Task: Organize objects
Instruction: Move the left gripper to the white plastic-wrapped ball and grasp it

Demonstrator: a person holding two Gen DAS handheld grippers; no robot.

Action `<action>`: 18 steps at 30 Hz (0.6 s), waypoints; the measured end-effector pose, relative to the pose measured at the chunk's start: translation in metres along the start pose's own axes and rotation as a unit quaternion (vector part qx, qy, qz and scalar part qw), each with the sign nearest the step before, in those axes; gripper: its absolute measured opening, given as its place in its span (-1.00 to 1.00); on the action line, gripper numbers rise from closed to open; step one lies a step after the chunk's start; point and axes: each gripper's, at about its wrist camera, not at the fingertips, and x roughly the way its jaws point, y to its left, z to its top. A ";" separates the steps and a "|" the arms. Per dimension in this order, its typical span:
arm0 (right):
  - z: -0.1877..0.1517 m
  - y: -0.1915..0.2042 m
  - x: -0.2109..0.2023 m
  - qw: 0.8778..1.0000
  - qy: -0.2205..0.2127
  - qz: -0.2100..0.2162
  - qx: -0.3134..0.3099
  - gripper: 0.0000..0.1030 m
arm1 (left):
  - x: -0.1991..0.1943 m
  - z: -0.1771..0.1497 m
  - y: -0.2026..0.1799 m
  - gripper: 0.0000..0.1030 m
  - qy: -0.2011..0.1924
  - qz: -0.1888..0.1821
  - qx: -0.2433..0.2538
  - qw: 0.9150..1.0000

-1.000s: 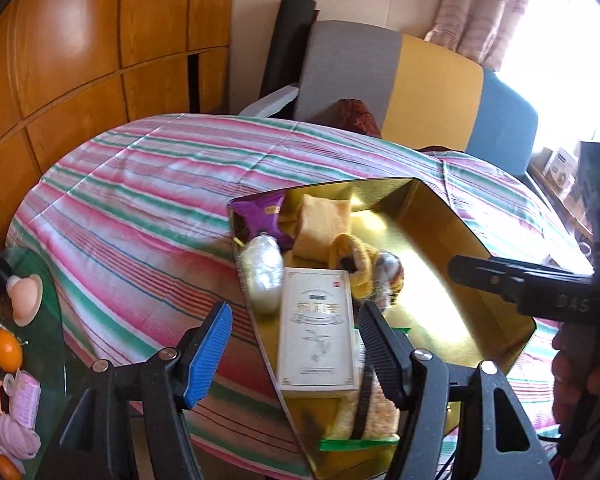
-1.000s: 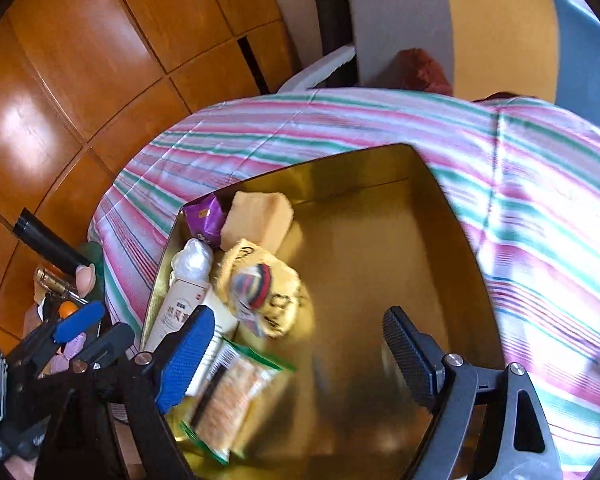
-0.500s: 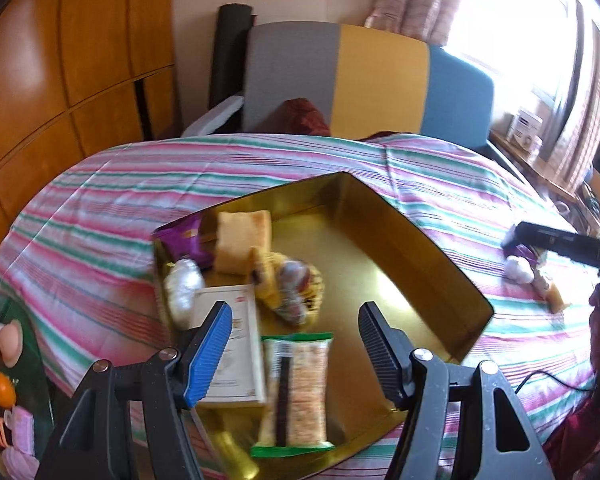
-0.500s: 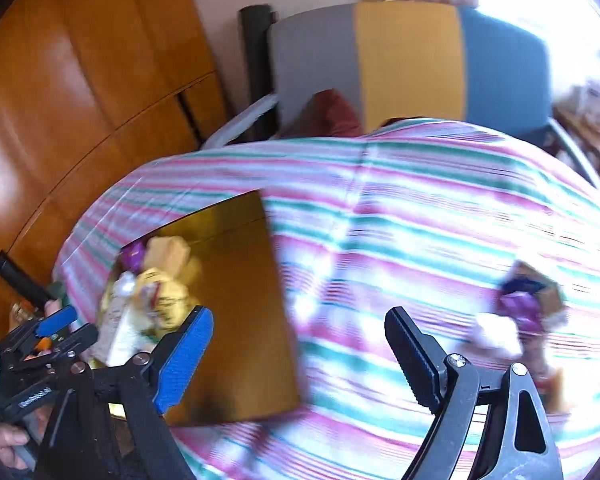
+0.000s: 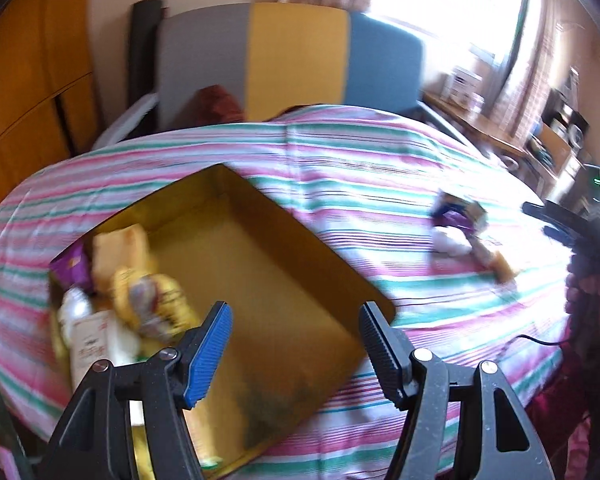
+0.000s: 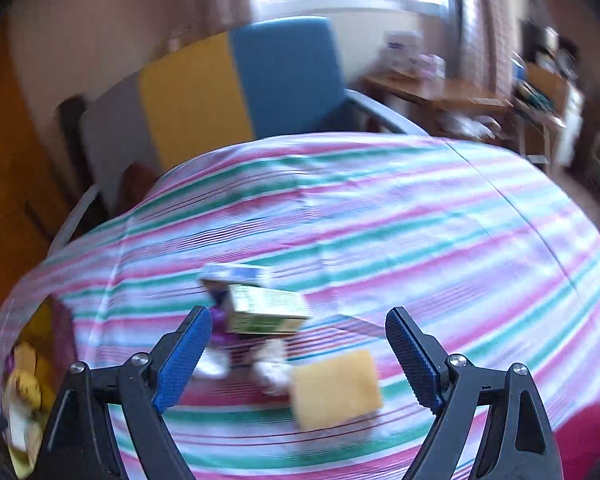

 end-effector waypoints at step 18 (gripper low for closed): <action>0.000 -0.046 0.013 0.989 0.034 0.040 0.135 0.78 | 0.093 0.040 -0.134 0.29 0.066 -0.098 0.076 0.990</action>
